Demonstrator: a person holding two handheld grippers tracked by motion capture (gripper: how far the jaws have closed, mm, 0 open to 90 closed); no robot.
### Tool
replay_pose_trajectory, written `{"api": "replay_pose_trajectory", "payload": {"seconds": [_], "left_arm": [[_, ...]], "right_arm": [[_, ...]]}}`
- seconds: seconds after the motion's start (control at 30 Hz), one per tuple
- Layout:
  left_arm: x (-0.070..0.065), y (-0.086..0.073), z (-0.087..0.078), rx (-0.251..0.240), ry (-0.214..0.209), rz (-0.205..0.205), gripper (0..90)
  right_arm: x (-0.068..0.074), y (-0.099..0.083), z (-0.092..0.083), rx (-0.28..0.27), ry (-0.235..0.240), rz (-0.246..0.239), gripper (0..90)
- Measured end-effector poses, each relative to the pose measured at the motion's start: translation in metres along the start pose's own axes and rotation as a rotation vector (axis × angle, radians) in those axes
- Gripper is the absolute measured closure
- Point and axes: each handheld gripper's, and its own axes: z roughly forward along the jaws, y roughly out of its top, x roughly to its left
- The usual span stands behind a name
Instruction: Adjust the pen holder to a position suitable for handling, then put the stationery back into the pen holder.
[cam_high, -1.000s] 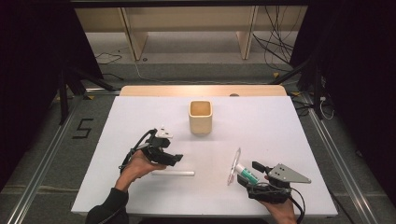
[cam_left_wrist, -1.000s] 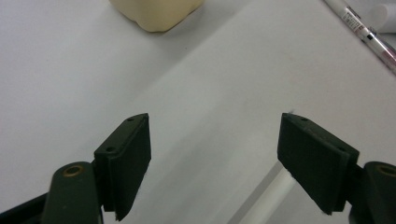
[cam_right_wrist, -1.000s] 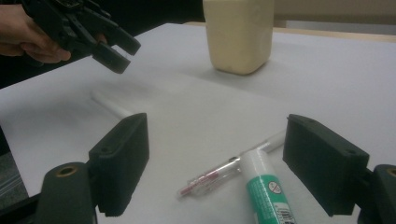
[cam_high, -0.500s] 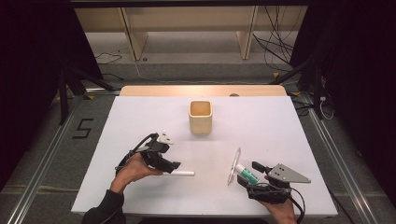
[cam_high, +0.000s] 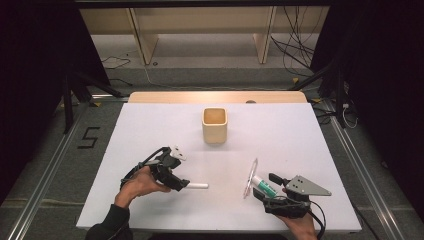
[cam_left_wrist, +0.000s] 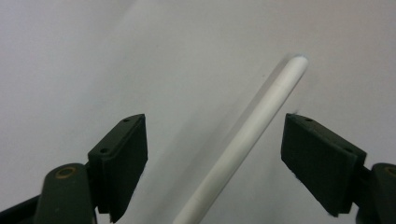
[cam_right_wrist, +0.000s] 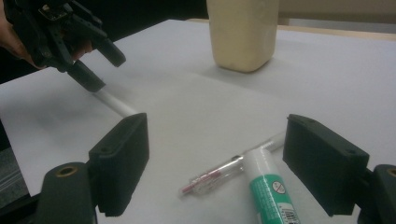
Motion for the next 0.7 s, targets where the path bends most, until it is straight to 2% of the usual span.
{"api": "replay_pose_trajectory", "payload": {"seconds": [0.2, 0.57, 0.7], "left_arm": [[-0.003, 0.001, 0.007, 0.056, -0.004, 0.031, 22.9], [-0.006, 0.0, 0.011, 0.105, -0.025, 0.054, 28.1], [-0.006, -0.001, 0.011, 0.125, -0.02, 0.07, 31.2]], "right_arm": [[0.001, 0.0, 0.0, 0.0, 0.004, -0.005, 23.3], [0.001, -0.001, 0.001, 0.003, 0.002, -0.004, 23.3], [0.002, 0.0, 0.001, 0.008, 0.004, -0.007, 23.3]]}}
